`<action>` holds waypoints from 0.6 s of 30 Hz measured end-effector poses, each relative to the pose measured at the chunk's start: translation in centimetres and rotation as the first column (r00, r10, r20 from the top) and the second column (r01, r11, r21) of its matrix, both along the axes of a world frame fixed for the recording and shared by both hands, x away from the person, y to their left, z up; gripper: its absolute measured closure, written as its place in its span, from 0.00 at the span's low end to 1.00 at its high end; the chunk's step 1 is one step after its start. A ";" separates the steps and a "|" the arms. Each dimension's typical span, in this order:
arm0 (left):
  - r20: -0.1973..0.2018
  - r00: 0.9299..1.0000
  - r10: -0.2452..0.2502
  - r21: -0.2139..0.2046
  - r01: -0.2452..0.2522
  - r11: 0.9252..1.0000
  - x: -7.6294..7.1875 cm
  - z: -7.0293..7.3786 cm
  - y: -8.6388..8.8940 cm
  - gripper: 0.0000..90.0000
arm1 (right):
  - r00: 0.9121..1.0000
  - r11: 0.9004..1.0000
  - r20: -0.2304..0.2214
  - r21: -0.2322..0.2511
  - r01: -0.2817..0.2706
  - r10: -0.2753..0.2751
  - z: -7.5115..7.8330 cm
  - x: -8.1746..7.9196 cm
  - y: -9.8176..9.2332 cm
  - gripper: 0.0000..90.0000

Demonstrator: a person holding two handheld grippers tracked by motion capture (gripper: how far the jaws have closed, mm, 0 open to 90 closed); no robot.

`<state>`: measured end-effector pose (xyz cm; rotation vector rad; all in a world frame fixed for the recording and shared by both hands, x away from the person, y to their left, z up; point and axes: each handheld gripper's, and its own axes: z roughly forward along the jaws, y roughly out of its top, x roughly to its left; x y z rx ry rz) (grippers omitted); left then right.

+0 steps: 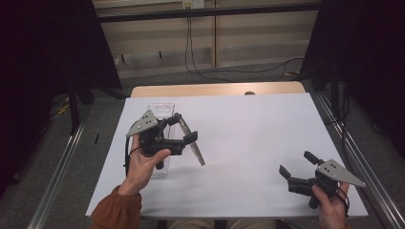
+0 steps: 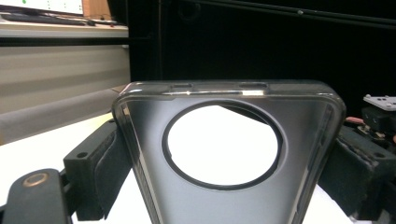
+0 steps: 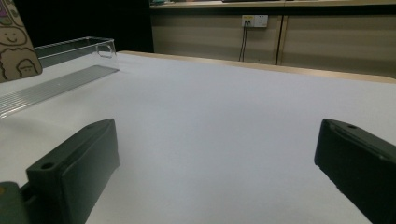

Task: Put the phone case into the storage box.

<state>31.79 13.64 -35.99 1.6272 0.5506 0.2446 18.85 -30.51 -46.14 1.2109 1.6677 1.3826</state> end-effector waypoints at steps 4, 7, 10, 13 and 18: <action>-0.001 1.000 0.031 0.017 -0.031 0.999 0.2 0.5 0.8 0.13 | 1.000 1.000 0.002 -0.001 -0.029 0.029 0.0 0.0 0.0 0.00; 0.005 0.999 0.045 0.011 -0.045 0.999 0.4 1.0 1.2 0.13 | 1.000 1.000 -0.001 0.006 -0.028 0.028 0.0 0.0 0.0 0.00; 0.021 0.998 0.053 0.020 -0.054 0.998 0.7 1.6 1.7 0.13 | 1.000 1.000 -0.003 0.014 -0.014 0.014 -0.1 0.1 0.0 0.00; 0.036 0.997 0.069 0.033 -0.070 0.997 1.0 2.4 2.4 0.13 | 1.000 1.000 -0.011 0.001 -0.022 0.022 -0.1 0.1 -0.1 0.00; 0.057 0.992 0.113 0.038 -0.116 0.993 1.5 3.4 3.6 0.13 | 1.000 1.000 -0.011 0.007 -0.016 0.016 -0.1 0.1 0.0 0.00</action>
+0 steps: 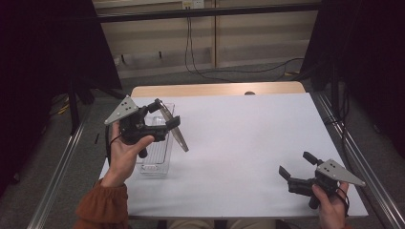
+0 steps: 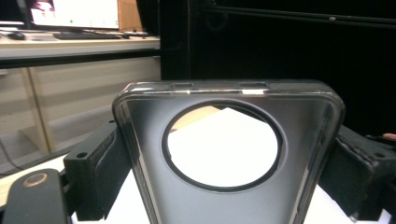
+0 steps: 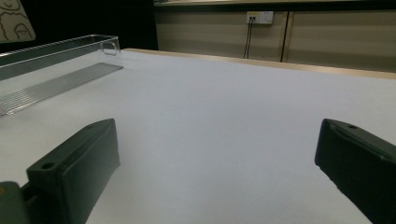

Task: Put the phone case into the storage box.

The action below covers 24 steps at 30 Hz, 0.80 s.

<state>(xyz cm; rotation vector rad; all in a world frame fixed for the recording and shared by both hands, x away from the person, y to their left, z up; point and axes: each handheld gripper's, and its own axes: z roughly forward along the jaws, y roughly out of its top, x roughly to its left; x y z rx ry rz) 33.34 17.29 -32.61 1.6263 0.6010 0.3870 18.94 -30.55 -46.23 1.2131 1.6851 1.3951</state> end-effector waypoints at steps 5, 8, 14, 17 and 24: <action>-0.003 0.999 0.042 -0.001 -0.042 0.999 0.7 0.5 1.4 0.13 | 1.000 1.000 0.002 -0.005 -0.012 0.012 0.0 0.0 0.0 0.00; -0.013 0.997 0.074 0.011 -0.074 0.997 1.2 0.6 2.3 0.13 | 1.000 1.000 0.002 -0.003 -0.016 0.016 0.0 0.0 0.1 0.00; -0.009 0.991 0.136 0.014 -0.136 0.991 2.0 0.7 3.6 0.13 | 0.999 0.999 0.019 0.011 -0.032 0.032 0.0 0.0 0.1 0.00; -0.014 0.986 0.167 0.028 -0.167 0.986 2.6 0.5 4.0 0.13 | 0.999 0.999 0.008 0.010 -0.033 0.033 0.0 0.0 0.0 0.00; -0.023 0.969 0.248 0.039 -0.247 0.968 4.4 0.0 4.0 0.13 | 0.999 0.999 0.007 0.002 -0.037 0.037 -0.1 0.1 0.1 0.00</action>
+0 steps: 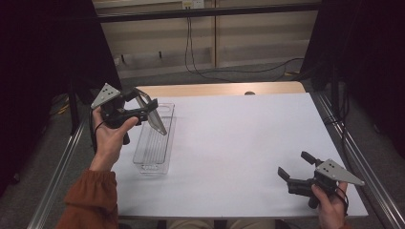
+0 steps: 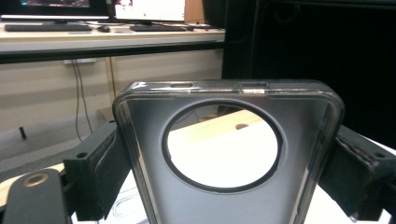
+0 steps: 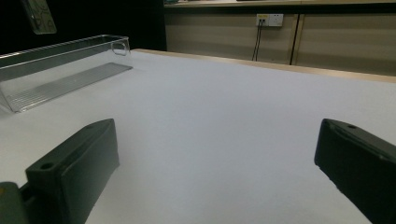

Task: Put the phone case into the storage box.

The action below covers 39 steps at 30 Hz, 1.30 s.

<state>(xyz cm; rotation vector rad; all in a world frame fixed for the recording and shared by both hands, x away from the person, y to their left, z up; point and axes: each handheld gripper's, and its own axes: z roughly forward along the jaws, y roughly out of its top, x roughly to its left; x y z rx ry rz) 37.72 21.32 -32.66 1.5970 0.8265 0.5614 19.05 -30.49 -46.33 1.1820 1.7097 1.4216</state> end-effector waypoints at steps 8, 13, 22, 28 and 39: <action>0.002 0.998 0.056 -0.001 -0.056 0.998 1.7 -0.9 -0.3 0.13 | 1.000 1.000 0.002 -0.002 0.013 -0.013 0.0 0.1 0.0 0.00; 0.004 0.996 0.093 0.015 -0.093 0.996 2.9 -1.5 -0.6 0.13 | 1.000 1.000 -0.004 -0.007 0.006 -0.006 0.0 0.1 -0.1 0.00; 0.009 0.991 0.135 0.044 -0.135 0.990 4.9 -2.2 -0.7 0.13 | 1.000 1.000 -0.006 -0.008 0.002 -0.002 -0.1 0.1 -0.1 0.00; 0.003 0.988 0.155 0.047 -0.155 0.987 5.8 -3.0 -0.6 0.13 | 1.000 1.000 -0.006 -0.006 0.000 0.000 -0.1 0.1 -0.1 0.00; 0.016 0.987 0.158 0.065 -0.158 0.985 6.1 -3.5 -1.6 0.13 | 1.000 1.000 -0.012 -0.006 -0.014 0.014 -0.1 0.1 0.0 0.00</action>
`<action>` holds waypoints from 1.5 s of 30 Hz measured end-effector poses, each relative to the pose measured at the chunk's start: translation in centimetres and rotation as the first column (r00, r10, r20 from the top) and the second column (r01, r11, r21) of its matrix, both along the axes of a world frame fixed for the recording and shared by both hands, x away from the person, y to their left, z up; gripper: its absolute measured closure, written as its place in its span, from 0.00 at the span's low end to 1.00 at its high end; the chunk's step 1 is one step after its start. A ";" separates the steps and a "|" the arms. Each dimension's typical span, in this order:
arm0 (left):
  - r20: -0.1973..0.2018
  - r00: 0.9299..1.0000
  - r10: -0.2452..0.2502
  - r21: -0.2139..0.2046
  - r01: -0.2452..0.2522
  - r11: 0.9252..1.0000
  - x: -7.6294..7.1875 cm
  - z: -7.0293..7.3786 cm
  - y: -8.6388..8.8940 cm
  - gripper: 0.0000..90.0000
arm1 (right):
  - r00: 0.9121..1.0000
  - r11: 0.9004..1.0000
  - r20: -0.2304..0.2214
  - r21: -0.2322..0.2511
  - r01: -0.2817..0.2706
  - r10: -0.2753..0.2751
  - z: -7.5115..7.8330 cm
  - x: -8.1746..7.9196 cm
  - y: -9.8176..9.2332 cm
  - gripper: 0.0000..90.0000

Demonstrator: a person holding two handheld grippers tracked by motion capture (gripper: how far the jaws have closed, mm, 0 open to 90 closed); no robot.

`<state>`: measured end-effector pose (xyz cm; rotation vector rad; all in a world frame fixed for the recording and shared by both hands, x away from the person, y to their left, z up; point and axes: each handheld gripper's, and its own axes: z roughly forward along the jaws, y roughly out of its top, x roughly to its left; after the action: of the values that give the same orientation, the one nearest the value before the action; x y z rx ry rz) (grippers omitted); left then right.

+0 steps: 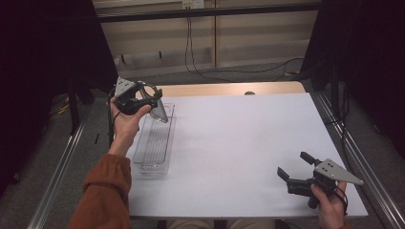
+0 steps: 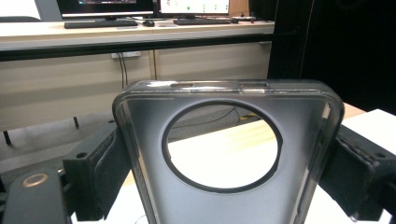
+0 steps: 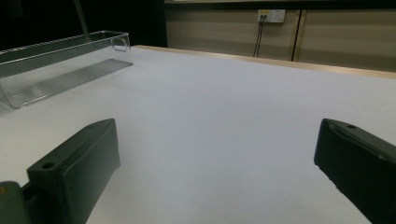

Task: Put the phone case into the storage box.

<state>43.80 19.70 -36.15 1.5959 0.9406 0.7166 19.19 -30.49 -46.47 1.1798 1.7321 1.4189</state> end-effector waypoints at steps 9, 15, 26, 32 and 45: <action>-0.009 1.000 0.020 0.007 -0.020 1.000 0.7 -0.8 0.0 0.13 | 1.000 1.000 0.009 -0.008 -0.002 0.002 -0.1 0.0 0.1 0.00; -0.029 0.999 0.014 0.028 -0.013 1.000 1.4 -1.7 0.2 0.13 | 1.000 1.000 0.002 -0.009 -0.010 0.010 -0.1 0.0 0.1 0.00; -0.044 0.999 0.017 0.035 -0.015 0.999 2.4 -3.0 -1.0 0.13 | 1.000 1.000 -0.001 -0.005 -0.009 0.009 -0.1 0.0 0.1 0.00; -0.049 0.999 0.018 0.035 -0.016 0.999 3.2 -3.9 -1.3 0.13 | 1.000 1.000 0.000 -0.005 -0.013 0.013 -0.1 0.1 0.1 0.00; -0.062 0.998 0.029 0.052 -0.025 0.998 4.2 -4.9 -1.4 0.13 | 1.000 1.000 -0.001 -0.001 -0.019 0.019 -0.2 0.0 0.1 0.00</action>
<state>48.01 18.33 -41.05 1.6621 0.9981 0.7180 19.21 -30.38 -46.66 1.1666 1.7490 1.4293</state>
